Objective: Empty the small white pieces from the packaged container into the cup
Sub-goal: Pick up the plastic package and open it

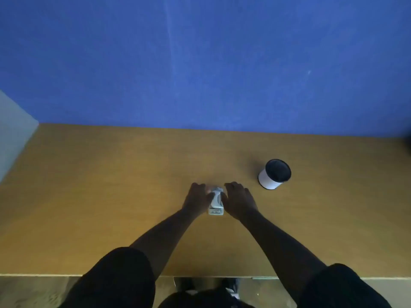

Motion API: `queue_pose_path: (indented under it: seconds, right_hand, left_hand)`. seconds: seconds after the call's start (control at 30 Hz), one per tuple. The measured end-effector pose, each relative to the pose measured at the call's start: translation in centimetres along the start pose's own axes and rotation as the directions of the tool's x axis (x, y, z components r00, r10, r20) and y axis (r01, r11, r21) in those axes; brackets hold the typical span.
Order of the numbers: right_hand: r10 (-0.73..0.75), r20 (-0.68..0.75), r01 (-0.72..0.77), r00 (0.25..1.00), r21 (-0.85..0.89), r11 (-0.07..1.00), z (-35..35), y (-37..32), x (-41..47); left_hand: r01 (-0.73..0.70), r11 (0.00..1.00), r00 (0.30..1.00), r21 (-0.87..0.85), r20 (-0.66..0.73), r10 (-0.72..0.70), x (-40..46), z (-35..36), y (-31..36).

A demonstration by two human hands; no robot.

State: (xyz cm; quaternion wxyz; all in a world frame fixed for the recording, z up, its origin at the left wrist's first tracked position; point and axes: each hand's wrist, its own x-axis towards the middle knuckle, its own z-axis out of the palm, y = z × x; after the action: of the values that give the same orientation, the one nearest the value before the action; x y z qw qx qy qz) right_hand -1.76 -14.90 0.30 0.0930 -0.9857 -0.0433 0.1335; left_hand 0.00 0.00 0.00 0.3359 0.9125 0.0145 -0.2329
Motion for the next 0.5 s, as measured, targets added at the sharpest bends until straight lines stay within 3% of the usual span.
queue_pose_path:
  seconds: [0.23,0.4,0.5]
  right_hand:
    - [0.109,0.118,-0.129,0.987,0.176,0.976,1.8,-1.0,-0.3]
    - [0.141,0.147,-0.176,0.979,0.26,0.949,2.6,-1.5,-0.1]
    - [0.147,0.171,-0.195,0.974,0.31,0.93,2.7,-1.6,-0.1]
  left_hand:
    - [0.167,0.966,0.986,-0.196,0.039,-0.163,0.8,0.8,-0.5]
    - [0.132,0.986,0.991,-0.103,0.044,-0.128,1.1,1.5,-0.7]
    - [0.131,0.98,0.991,-0.147,0.05,-0.125,1.2,1.7,-1.0]
